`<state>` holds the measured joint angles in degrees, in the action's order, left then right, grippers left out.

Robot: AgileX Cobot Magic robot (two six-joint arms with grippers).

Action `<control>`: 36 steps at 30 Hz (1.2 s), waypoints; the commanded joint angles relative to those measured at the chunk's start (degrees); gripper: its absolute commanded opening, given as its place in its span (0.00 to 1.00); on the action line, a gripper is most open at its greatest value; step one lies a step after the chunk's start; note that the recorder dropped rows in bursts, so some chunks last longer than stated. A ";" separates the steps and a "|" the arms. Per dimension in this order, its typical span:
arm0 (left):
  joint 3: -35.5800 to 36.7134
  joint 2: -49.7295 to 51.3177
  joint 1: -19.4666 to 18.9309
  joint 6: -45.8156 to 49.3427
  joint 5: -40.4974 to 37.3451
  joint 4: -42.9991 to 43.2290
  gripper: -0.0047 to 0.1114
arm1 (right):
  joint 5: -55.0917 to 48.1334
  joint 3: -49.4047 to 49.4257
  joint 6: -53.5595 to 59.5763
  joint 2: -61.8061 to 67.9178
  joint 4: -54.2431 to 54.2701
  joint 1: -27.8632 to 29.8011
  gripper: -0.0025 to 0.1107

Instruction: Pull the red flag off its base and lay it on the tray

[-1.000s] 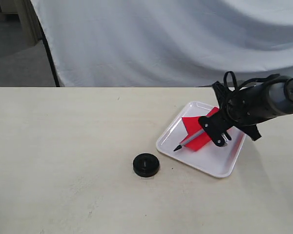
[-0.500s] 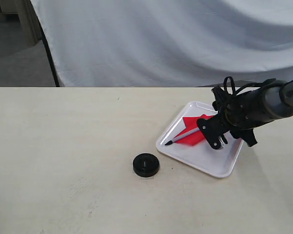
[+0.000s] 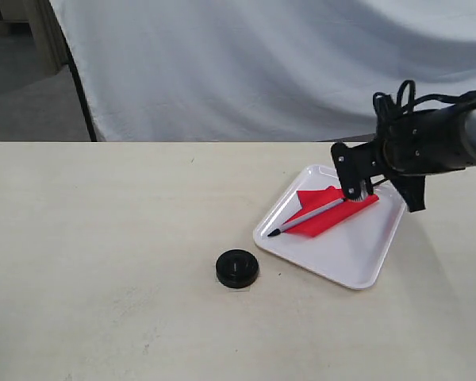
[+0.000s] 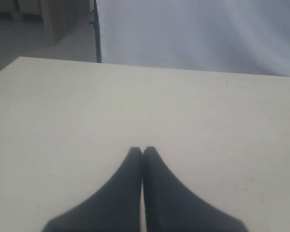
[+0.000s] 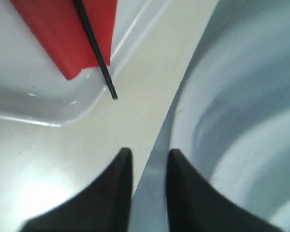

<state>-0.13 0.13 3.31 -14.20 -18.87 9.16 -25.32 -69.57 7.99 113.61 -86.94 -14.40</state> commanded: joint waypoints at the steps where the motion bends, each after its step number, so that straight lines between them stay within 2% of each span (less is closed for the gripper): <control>1: 0.13 -0.13 0.22 0.18 0.06 -0.01 0.04 | -4.38 -0.29 -5.86 -3.49 12.93 0.57 0.02; 10: 0.13 -0.13 0.22 0.18 0.06 -0.01 0.04 | -12.54 -0.29 -4.96 -12.54 54.25 7.02 0.02; 14: 0.13 -0.13 0.22 0.18 0.06 -0.01 0.04 | -20.32 -0.29 -2.20 -18.40 72.96 13.78 0.02; 17: 0.13 -0.13 0.22 0.18 0.06 -0.01 0.04 | -23.60 1.59 0.32 -24.72 82.78 18.47 0.02; 19: 0.13 -0.13 0.22 0.18 0.06 -0.01 0.04 | -21.54 5.31 0.86 -30.31 85.78 20.63 0.02; 24: 0.13 -0.13 0.22 0.18 0.06 -0.01 0.04 | -12.54 15.94 -5.31 -48.00 85.25 22.97 0.02; 31: 0.13 -0.13 0.22 0.18 0.06 -0.01 0.04 | 2.62 32.78 -9.28 -72.97 84.33 22.85 0.02; 35: 0.13 -0.13 0.22 0.18 0.06 -0.01 0.04 | 14.45 47.43 -14.14 -91.85 84.43 22.38 0.02; 36: 0.13 -0.13 0.22 0.18 0.06 -0.01 0.04 | 18.87 51.50 -16.15 -96.72 84.43 20.35 0.02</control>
<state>-0.13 0.13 3.31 -14.20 -18.87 9.16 -12.43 -22.88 -5.59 23.06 -2.19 7.79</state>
